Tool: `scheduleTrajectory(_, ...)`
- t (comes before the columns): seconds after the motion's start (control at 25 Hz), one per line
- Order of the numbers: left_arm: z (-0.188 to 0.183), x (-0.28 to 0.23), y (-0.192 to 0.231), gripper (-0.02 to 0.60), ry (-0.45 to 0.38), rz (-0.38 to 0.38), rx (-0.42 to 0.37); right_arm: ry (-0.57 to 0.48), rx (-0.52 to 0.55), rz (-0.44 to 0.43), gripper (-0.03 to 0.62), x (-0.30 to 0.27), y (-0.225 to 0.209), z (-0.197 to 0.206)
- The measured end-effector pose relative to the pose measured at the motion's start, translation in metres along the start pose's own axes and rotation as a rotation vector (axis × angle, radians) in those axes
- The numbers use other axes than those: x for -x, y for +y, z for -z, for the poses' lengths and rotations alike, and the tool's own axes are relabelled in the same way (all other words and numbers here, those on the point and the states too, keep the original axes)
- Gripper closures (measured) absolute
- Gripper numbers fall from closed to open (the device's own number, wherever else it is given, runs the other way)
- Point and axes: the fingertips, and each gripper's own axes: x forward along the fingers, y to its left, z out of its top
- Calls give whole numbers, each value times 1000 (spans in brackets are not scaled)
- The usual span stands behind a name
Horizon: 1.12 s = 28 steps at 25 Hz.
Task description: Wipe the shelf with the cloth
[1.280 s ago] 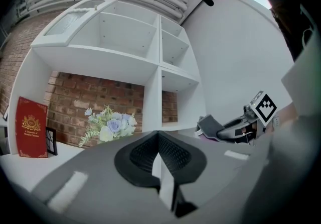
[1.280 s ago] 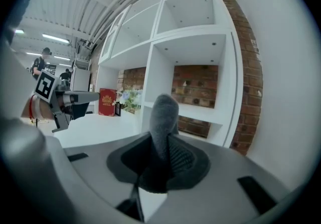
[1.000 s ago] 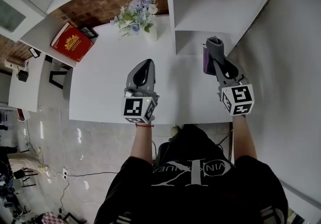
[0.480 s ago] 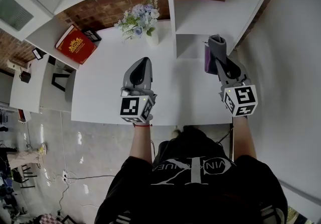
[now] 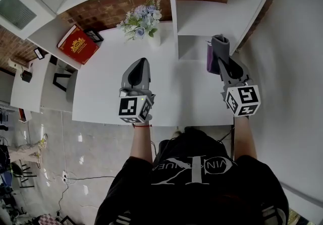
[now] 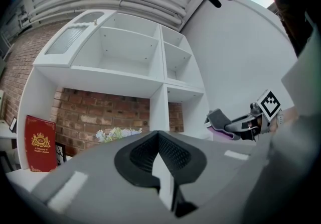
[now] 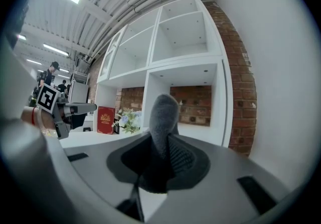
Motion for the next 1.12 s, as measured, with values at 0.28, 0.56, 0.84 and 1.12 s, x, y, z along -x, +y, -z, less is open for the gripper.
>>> scheduleTrajectory(0.28, 2, -1, 5, 578, 3, -14, 1, -8, -1, -2, 510, -4, -2, -4)
scheduleTrajectory(0.56, 5, -1, 9, 578, 9, -26, 3, -5, -3, -3, 510, -8, -3, -1)
scheduleTrajectory(0.84, 9, -2, 14, 578, 15, -36, 12, -10, -14, -12, 510, -14, -1, -1)
scheduleTrajectory(1.12, 13, -1, 19, 578, 25, -37, 17, -9, -12, -13, 510, -15, 0, -2)
